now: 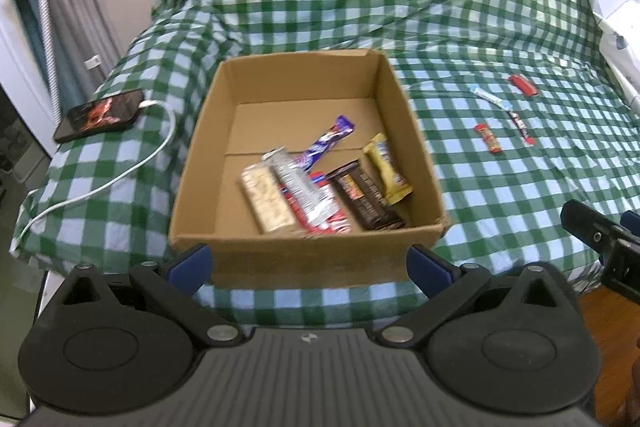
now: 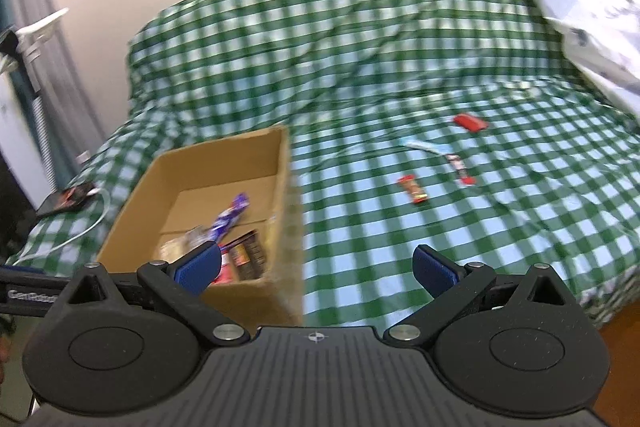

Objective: Organize snacks
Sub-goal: 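Move both grippers toward the remaining small packs on the bed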

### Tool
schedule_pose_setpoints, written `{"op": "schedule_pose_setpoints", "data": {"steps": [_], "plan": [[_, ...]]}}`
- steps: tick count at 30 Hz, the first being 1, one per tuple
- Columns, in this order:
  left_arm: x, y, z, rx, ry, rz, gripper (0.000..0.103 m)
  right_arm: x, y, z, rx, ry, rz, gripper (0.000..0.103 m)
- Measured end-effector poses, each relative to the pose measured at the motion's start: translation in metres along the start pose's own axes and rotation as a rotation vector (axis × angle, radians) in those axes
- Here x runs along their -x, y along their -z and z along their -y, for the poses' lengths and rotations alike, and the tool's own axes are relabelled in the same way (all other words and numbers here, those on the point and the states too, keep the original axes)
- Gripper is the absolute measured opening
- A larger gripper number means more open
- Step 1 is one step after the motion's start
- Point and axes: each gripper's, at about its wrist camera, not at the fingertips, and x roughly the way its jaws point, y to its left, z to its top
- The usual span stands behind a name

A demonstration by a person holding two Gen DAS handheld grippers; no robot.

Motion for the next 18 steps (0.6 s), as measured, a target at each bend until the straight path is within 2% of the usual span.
{"op": "schedule_pose_setpoints", "data": {"steps": [10,18], "plan": [[-0.020,-0.045,0.078,-0.088,0.088,0.004,0.103,-0.006,-0.019,0.076,-0.076,0.158,0.040,0.102],[-0.075,-0.092,0.153,-0.113,0.157,-0.060,0.103,-0.043,-0.030,0.154,-0.155,0.257,0.020,0.102]]}}
